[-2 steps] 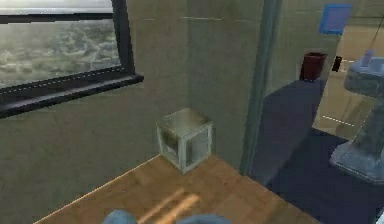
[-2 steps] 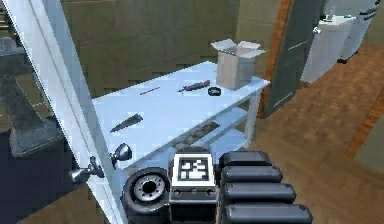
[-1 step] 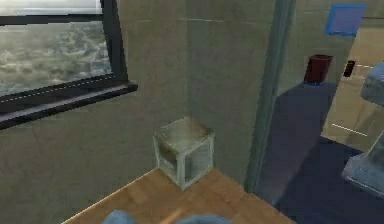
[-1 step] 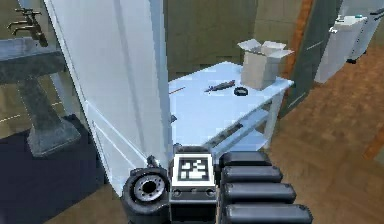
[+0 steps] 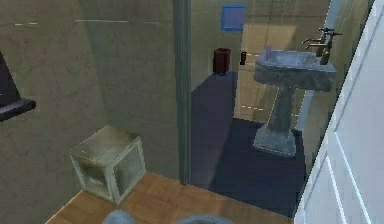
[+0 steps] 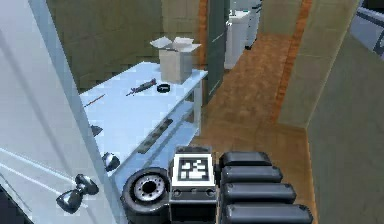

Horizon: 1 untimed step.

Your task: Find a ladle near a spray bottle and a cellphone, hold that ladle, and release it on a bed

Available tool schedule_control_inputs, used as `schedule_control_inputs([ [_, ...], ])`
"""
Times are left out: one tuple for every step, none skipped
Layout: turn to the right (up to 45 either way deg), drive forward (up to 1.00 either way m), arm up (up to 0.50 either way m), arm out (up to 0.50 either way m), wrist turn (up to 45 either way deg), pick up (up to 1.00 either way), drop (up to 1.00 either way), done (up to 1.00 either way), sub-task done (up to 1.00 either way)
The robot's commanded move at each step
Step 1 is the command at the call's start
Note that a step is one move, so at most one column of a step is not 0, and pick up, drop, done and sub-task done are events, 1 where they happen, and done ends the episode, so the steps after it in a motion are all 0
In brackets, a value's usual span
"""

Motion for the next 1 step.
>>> schedule_control_inputs([
  [3.0,0.00,0.00,0.00,0.0,0.00,0.00,0.00,0.00],
])
